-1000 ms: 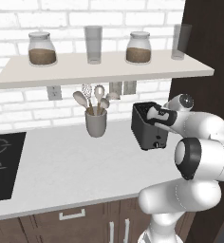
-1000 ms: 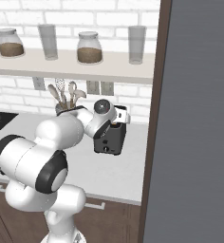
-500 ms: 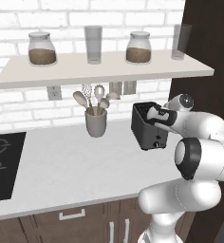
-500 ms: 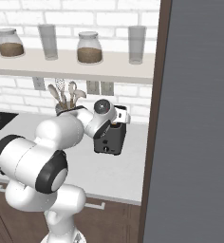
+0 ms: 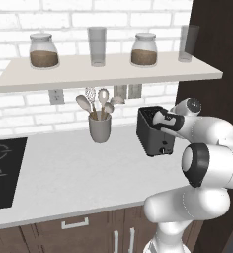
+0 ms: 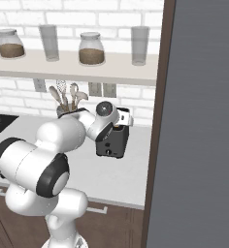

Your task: Start the toaster. Once the lever pops up, take the bread to the plate on the dining counter.

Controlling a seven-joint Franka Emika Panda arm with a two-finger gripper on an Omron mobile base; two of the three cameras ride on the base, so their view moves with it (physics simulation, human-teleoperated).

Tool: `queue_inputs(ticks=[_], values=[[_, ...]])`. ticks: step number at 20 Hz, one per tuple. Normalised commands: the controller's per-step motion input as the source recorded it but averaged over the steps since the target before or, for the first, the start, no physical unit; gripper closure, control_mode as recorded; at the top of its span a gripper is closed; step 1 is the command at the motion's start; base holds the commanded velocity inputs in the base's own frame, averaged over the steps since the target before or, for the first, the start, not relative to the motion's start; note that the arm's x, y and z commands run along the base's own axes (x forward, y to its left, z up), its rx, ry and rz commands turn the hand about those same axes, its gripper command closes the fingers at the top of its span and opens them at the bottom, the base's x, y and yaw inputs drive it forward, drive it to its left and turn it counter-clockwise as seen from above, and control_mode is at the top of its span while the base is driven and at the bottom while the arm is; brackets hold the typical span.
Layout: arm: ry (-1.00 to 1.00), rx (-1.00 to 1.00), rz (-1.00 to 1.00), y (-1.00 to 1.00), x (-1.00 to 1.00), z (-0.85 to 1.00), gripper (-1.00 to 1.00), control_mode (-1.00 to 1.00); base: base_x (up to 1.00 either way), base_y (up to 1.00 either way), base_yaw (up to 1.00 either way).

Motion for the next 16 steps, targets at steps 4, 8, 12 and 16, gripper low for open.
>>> queue_inputs(ticks=[4, 8, 12, 16], values=[[0.00, 0.00, 0.00, 0.00, 0.00, 0.00, -1.00, -1.00, 0.00, 0.00, 0.00], [0.00, 0.00, 0.00, 0.00, 0.00, 0.00, -1.00, -1.00, 0.00, 0.00, 0.00], [0.00, 0.00, 0.00, 0.00, 0.00, 0.00, -1.00, -1.00, 0.00, 0.00, 0.00], [0.00, 0.00, 0.00, 0.00, 0.00, 0.00, -1.00, -1.00, 0.00, 0.00, 0.00]])
